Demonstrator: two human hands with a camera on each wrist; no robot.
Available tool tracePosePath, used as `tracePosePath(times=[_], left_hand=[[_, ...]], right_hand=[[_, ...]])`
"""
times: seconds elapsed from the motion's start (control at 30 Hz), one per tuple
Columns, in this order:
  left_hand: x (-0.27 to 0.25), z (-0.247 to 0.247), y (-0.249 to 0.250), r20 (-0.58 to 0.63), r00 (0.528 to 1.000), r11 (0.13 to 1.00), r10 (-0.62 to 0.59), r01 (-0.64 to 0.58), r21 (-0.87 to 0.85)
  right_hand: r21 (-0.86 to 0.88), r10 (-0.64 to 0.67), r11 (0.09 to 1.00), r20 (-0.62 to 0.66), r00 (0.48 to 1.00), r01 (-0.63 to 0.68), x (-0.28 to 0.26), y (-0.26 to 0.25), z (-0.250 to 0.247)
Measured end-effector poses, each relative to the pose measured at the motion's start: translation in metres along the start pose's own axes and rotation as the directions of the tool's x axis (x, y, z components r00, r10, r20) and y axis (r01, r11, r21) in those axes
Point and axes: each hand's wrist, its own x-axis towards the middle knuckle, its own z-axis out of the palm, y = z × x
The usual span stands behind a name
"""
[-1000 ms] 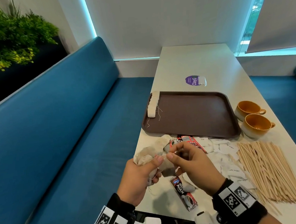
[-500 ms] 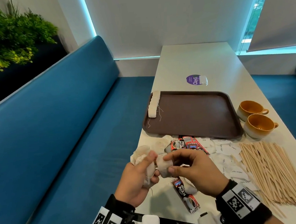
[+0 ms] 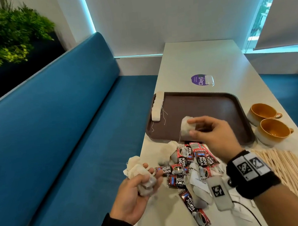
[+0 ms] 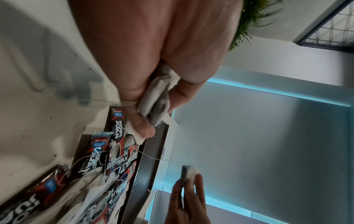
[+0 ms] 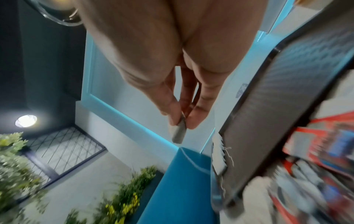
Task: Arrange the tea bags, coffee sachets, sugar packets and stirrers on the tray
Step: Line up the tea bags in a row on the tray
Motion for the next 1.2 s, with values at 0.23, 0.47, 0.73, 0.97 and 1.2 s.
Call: tracePosePath(times=[0.23, 0.47, 0.73, 0.97, 1.2], left_hand=[[0.011, -0.010, 0.006, -0.001, 0.999, 0.998, -0.045, 0.045, 0.052], [0.027, -0.011, 0.004, -0.073, 0.997, 0.991, -0.012, 0.021, 0.133], [0.037, -0.026, 0.009, -0.018, 0.997, 0.994, -0.071, 0.072, 0.077], [0.035, -0.029, 0.007, -0.007, 0.998, 0.995, -0.055, 0.056, 0.086], [0.030, -0.016, 0.013, 0.006, 0.999, 0.997, 0.034, -0.035, 0.072]], right_hand=[[-0.002, -0.009, 1.000, -0.002, 1.000, 0.009, 0.094, -0.003, 0.022], [-0.148, 0.237, 0.966, 0.172, 0.956, -0.213, 0.142, 0.051, 0.086], [-0.357, 0.337, 0.892, 0.112, 0.935, -0.278, 0.172, 0.079, 0.118], [-0.526, 0.291, 0.825, 0.082, 0.953, -0.206, 0.178, 0.075, 0.122], [-0.338, 0.203, 0.929, 0.128, 0.971, -0.150, 0.147, 0.045, 0.104]])
